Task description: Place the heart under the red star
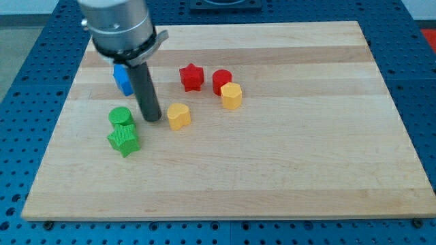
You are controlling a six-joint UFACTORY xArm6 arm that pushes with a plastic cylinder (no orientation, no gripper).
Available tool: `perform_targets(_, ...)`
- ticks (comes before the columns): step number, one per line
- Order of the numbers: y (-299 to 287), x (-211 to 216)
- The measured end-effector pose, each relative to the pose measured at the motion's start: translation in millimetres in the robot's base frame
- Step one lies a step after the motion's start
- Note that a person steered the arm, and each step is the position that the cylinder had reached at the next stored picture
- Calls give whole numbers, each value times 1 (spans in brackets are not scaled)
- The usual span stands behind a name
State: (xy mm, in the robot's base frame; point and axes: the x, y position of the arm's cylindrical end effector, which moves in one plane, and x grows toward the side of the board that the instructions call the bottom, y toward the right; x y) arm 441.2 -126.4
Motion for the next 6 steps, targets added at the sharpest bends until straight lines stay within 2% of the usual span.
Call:
perform_targets(2, -2, 36)
perform_targets(3, 18, 42)
perform_targets(5, 26, 2)
perform_targets(6, 26, 6)
